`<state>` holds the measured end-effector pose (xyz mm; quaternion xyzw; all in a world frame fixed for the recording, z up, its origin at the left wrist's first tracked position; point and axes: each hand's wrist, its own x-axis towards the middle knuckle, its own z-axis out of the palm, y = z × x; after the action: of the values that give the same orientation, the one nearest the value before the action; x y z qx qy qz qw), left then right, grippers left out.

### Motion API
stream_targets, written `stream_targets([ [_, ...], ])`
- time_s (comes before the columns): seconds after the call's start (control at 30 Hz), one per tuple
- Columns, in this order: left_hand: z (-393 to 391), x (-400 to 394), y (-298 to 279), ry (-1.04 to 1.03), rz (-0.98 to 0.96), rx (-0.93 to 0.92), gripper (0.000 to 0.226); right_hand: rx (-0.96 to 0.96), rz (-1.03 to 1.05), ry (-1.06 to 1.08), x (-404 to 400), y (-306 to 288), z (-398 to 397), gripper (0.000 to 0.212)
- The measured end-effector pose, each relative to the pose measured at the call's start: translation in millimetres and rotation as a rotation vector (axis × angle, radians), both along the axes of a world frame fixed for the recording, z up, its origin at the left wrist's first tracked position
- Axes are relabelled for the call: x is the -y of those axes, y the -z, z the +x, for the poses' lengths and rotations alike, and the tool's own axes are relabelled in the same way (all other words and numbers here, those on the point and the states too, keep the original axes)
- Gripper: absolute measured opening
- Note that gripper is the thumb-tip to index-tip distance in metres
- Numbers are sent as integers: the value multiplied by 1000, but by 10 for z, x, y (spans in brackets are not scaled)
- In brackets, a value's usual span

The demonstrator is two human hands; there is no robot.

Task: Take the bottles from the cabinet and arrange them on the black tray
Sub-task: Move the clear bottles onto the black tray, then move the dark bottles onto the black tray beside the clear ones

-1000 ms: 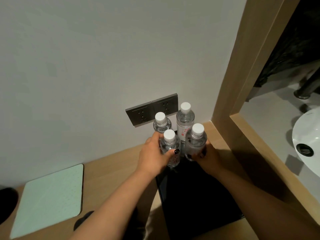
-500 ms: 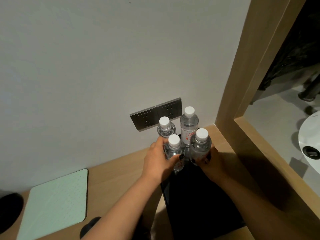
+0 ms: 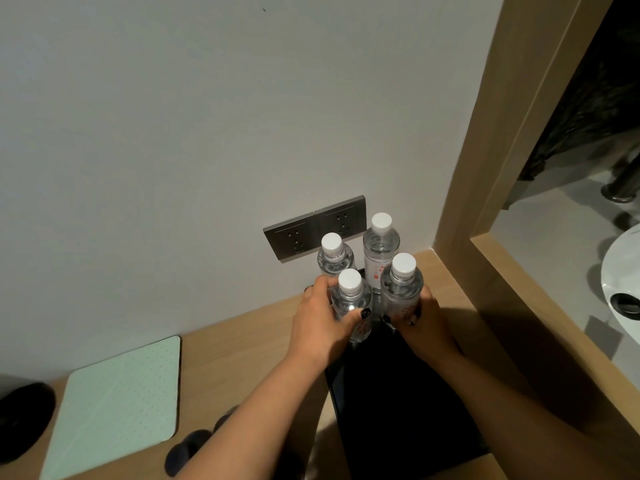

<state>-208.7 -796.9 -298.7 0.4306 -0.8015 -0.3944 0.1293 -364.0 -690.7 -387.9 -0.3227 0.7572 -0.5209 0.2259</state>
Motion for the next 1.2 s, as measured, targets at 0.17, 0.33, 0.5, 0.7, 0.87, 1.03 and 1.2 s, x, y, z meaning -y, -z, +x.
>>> stream_targets([
  [0.17,5,-38,1,-10,-23,9,53,-13,-20,5,16,9,14,62],
  [0.33,31,-42,-30,2,-30,5,57,-6,-1,47,31,4,52,61],
  [0.5,97,-74,-103,-1,48,-38,77,27,17,37,26,-13,91,65],
  [0.7,378,-135,-337,-39,198,-158,72,261,26,133,-78,-31,241,108],
  [0.87,1015,-150,-464,-125,171,-209,42,222,-6,342,-328,-153,820,79],
  [1.03,1748,-221,-507,-296,48,-274,31,261,-108,320,-362,-382,1397,65],
  [1.2,2266,-298,-207,-430,51,-113,31,180,-91,42,-337,-669,1820,49],
])
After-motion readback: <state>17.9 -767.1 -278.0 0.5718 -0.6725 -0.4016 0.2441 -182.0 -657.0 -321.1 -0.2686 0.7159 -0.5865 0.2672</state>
